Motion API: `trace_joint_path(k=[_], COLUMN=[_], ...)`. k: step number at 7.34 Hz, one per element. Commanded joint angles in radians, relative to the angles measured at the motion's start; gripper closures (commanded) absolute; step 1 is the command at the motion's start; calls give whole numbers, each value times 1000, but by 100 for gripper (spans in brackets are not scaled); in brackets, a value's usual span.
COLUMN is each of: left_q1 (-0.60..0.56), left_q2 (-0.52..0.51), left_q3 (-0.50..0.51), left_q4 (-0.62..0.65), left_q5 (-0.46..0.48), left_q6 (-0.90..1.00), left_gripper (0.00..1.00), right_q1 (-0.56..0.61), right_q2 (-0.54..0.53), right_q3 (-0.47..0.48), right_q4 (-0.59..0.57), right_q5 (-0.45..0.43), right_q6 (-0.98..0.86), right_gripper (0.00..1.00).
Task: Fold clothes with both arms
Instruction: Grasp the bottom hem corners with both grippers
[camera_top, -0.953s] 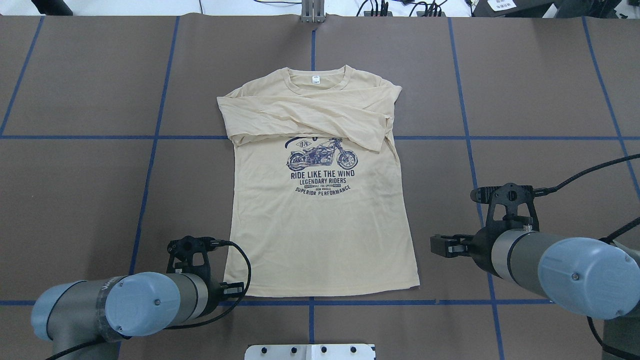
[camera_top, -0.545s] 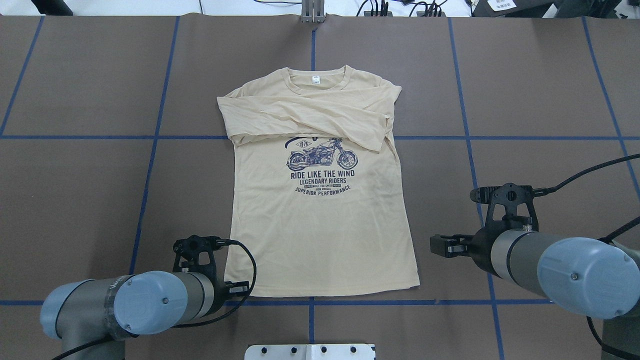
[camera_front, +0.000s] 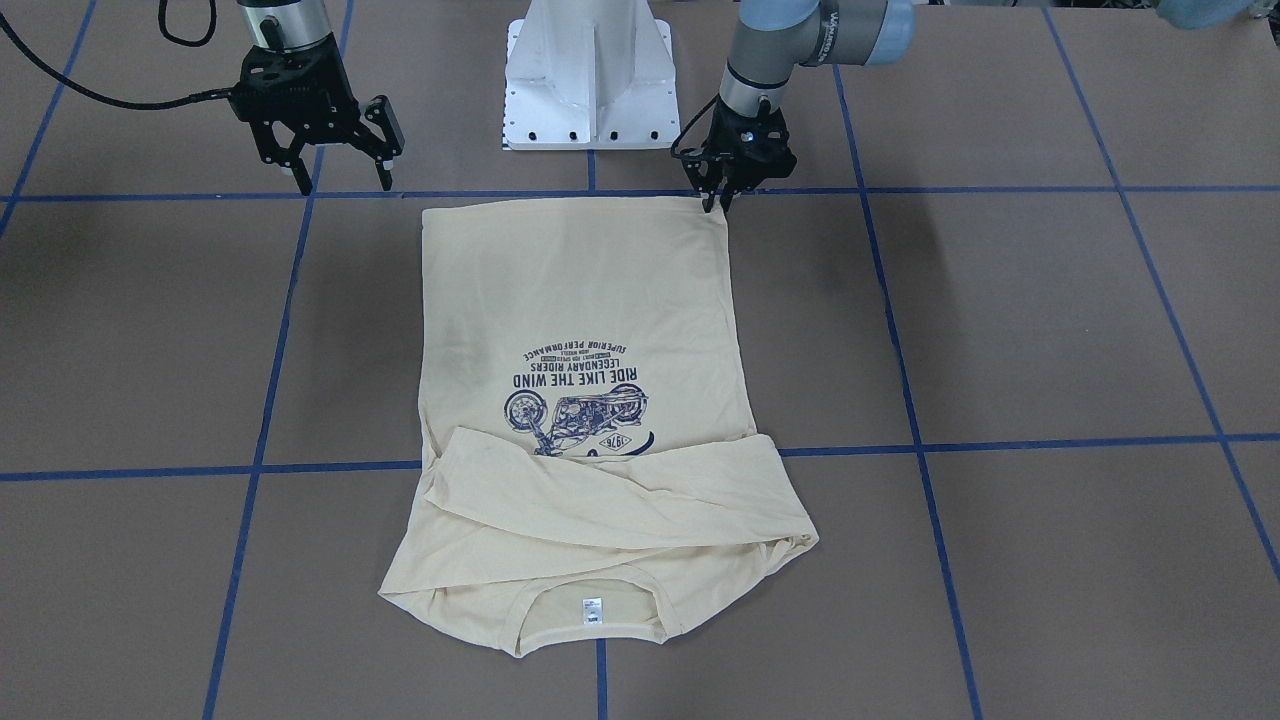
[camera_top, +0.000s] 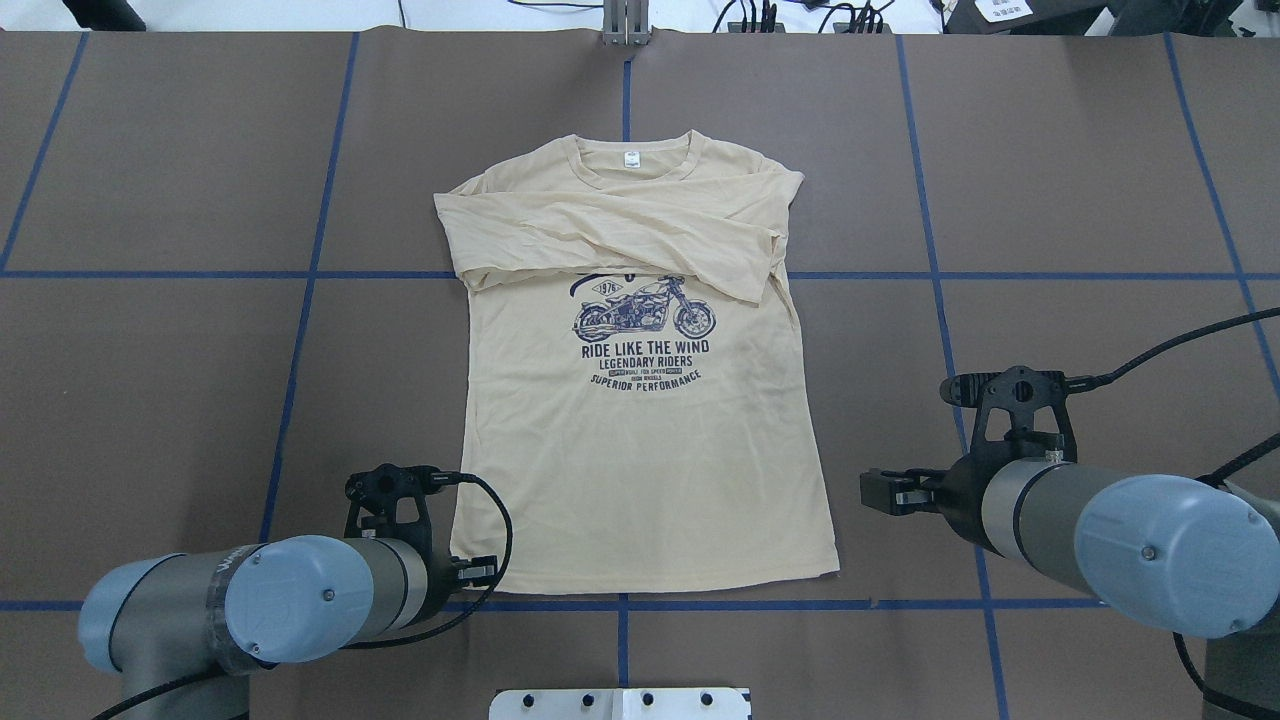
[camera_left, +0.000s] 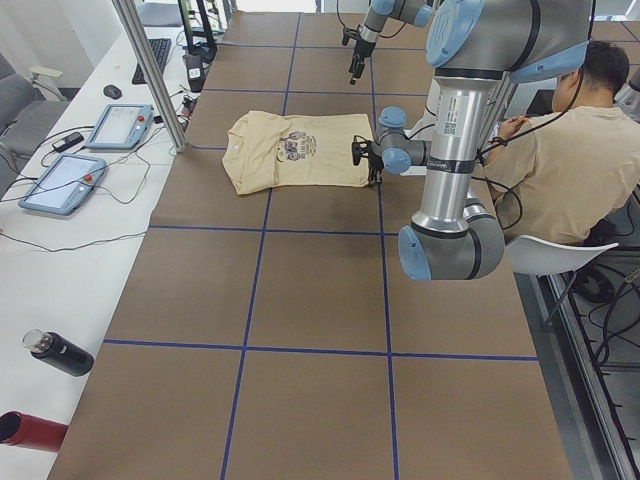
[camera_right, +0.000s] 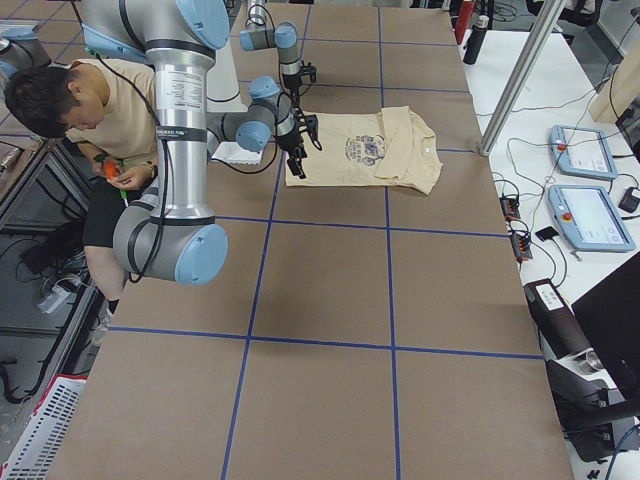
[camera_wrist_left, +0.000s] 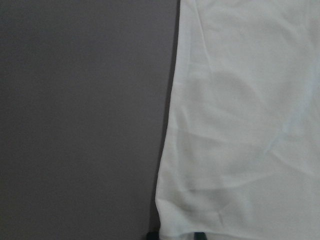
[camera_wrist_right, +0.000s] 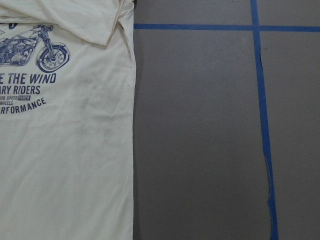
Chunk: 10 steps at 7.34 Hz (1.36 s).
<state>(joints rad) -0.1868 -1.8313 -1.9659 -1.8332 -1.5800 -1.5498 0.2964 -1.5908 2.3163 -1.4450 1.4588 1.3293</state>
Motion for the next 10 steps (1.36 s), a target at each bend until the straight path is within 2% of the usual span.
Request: trace_joint_path(k=[1,3,5,6,7,10], left_q1=[-19,-22,-20,-20,-20,-20], left_q2=[3,1,1,1,1,3], left_q3=[-14,-25,-30,-30,-30,-37], left_q4=[3,5,5,5,5,5], left_q5=[0,0,-1,-1,-1,-1], left_q6=[0,0,-3,-7,-9,-12], left_gripper=[100,100,100,100,100,100], right_q1=[-16,-92,-196,-242,-264,-279], right_q2=[8,124,137,140,144,143], right_q3=[-6,-114,-152,-175,-204,-247], right_q4=[0,-5,-3,-3,-2,2], right_q5=[-12,-116,-216,-256,-261,-285], right_q6=[8,101,194,238,244,245], right_gripper=[1,1,7,27,39,47])
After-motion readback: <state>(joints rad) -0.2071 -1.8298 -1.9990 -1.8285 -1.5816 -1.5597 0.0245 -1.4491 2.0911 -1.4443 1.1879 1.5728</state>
